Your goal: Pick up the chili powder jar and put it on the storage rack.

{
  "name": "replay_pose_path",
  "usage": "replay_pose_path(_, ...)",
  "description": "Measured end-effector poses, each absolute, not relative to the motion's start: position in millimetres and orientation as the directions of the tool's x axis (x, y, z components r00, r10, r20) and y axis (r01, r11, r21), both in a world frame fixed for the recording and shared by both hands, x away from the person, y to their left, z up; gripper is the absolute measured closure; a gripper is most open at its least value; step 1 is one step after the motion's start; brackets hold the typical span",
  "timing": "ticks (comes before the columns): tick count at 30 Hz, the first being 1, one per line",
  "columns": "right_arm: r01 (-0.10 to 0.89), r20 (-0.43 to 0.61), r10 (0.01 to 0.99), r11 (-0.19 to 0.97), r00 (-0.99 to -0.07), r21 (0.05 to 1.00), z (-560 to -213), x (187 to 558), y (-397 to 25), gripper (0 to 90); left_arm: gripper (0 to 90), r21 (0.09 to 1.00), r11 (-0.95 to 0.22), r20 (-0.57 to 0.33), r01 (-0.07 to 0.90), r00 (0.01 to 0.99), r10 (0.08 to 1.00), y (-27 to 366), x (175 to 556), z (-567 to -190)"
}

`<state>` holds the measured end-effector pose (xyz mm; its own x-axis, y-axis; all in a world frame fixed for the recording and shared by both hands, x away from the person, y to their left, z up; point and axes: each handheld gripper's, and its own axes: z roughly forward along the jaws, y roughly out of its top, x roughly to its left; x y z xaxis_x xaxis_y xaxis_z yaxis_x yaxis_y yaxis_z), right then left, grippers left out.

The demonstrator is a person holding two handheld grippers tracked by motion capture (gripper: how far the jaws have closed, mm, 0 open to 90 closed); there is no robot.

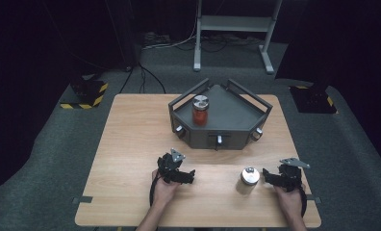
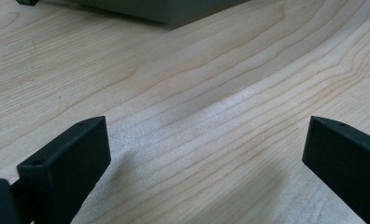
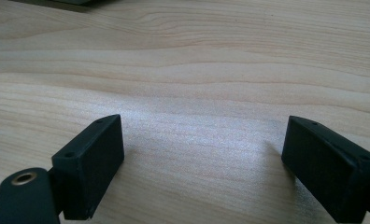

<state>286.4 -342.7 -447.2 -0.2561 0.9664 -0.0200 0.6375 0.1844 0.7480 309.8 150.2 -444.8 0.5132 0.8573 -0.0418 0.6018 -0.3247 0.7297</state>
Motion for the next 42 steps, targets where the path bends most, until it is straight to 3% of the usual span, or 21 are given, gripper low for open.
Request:
replay_pose_path(11,0.638,-0.020,0.966,0.184,-0.256,0.748,-447.2,286.4,-342.6,12.8,1.0,0.724,-0.354,-0.003,0.592,0.516,0.856,141.5,307.1,-451.4)
replay_pose_path(42,0.637,-0.022,0.966,0.186,-0.256,0.748,-447.3,286.4,-342.5,12.8,0.2,0.727,-0.351,-0.003,0.590,0.514,0.858,140.7,307.0,-452.6)
